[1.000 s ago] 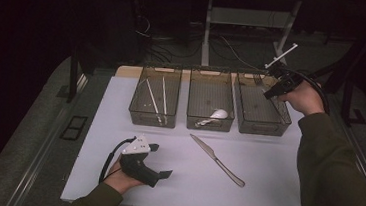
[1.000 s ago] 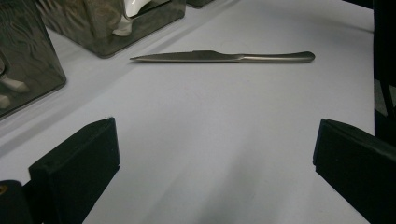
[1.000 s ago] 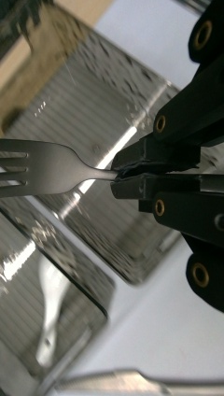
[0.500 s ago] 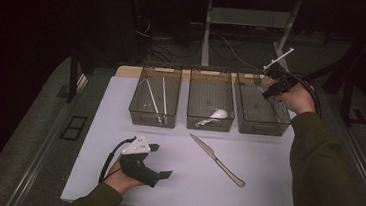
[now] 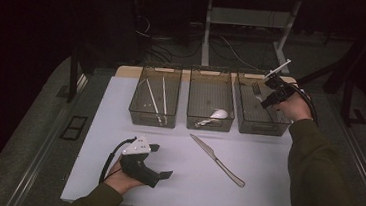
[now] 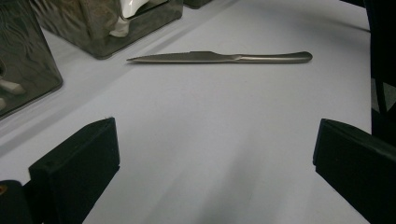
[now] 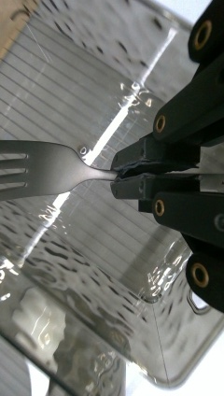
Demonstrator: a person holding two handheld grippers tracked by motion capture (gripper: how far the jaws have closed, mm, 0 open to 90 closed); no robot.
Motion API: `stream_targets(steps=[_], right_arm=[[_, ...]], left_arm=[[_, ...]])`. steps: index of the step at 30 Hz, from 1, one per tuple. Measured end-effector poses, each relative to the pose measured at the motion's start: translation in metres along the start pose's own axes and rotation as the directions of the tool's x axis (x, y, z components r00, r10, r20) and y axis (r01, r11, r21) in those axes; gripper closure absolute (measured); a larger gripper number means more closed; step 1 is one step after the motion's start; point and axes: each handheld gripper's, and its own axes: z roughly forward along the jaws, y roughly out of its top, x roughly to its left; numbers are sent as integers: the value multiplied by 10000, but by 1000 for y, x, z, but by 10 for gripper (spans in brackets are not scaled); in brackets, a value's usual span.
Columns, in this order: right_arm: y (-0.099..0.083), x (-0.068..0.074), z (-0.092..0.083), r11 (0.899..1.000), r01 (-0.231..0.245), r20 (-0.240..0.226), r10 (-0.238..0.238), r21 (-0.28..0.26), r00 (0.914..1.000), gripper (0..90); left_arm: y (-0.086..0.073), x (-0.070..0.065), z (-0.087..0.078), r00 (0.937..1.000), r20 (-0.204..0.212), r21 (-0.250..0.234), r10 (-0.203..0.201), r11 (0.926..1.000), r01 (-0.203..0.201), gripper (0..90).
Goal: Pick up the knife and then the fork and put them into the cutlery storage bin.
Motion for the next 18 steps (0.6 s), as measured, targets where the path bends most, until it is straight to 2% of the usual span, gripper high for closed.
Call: stream_targets(steps=[5, 10, 13, 15, 18], right_arm=[[-2, 0, 10, 9999, -104, -64, 104, -11, 9999, 854], [-1, 2, 16, 10000, -8, -79, 8, -2, 10000, 839], [-3, 1, 21, 9998, -191, -440, 194, 62, 9988, 772], [-4, 2, 22, 9997, -201, -274, 204, 106, 9994, 740], [-6, 1, 24, 9996, -275, -356, 275, -15, 9990, 688]], left_arm=[[0, 0, 0, 10000, 0, -26, -22, 10000, 22, 0], [0, 0, 0, 10000, 10, -29, -12, 10000, 12, 0], [0, 0, 0, 10000, 14, 13, -9, 10000, 9, 0], [0, 0, 0, 10000, 18, -7, 1, 10000, -1, 0], [0, -1, 1, 10000, 26, 5, -6, 10000, 6, 0]])
